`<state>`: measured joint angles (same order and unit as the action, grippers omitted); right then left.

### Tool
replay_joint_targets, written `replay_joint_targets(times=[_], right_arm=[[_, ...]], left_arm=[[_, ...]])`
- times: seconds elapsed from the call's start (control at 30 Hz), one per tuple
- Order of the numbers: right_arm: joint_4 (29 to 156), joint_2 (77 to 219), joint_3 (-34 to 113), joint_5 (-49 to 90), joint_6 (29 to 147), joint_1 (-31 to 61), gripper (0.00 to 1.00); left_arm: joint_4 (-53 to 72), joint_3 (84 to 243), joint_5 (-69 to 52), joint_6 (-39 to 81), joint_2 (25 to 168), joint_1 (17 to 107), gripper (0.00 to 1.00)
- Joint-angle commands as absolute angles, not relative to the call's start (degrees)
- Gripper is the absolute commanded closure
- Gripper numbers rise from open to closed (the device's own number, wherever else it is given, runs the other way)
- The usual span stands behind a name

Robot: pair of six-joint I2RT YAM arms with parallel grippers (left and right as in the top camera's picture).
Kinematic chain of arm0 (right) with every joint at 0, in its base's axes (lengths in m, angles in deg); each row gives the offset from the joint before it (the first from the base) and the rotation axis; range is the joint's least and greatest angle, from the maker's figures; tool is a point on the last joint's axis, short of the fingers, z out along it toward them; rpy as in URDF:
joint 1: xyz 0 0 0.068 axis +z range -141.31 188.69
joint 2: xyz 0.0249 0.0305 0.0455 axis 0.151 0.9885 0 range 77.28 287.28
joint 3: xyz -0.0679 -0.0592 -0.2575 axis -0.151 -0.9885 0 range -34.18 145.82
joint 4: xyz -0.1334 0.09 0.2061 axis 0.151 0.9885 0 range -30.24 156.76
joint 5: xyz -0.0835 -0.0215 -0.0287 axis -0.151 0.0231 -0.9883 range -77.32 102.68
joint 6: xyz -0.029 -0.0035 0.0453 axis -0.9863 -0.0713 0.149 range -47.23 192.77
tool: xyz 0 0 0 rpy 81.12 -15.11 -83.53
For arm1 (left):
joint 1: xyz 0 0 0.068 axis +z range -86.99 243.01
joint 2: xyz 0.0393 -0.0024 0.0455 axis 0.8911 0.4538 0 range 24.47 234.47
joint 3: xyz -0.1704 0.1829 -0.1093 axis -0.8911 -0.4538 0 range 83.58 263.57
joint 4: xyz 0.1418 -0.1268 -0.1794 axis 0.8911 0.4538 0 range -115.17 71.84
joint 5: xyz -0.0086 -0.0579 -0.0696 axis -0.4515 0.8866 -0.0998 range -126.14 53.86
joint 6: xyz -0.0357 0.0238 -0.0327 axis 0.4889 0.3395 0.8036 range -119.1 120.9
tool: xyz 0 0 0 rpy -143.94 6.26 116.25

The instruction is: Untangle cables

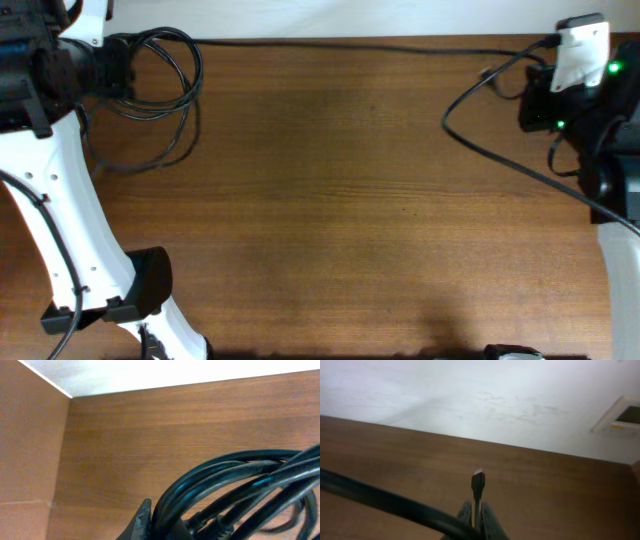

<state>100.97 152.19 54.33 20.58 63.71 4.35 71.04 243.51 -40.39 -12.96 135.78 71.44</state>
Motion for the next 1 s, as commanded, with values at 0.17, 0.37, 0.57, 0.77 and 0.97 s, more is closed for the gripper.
replay_joint_targets(times=[0.17,0.37,0.57,0.77,0.97], right_arm=[[102.1,151.5,57.1,20.9,64.6,-10.8,0.96],[102.0,151.5,57.3,31.8,67.8,-21.6,0.96],[102.1,151.7,57.3,31.5,68.4,-23.2,0.96],[102.3,152.3,57.3,31.6,68.8,-23.2,0.96],[101.8,152.6,57.3,28.3,68.8,-23.2,0.96]], left_arm=[[68.6,243.6,-46.5,-11.1,133.1,74.1,1.00],[68.4,243.6,-46.1,-8.4,132.8,79.6,1.00],[68.6,243.3,-41.2,-6.4,132.8,85.7,1.00],[64.8,233.6,-38.0,-6.2,132.8,86.8,1.00],[59.8,220.4,-40.9,-5.7,132.7,89.5,1.00]])
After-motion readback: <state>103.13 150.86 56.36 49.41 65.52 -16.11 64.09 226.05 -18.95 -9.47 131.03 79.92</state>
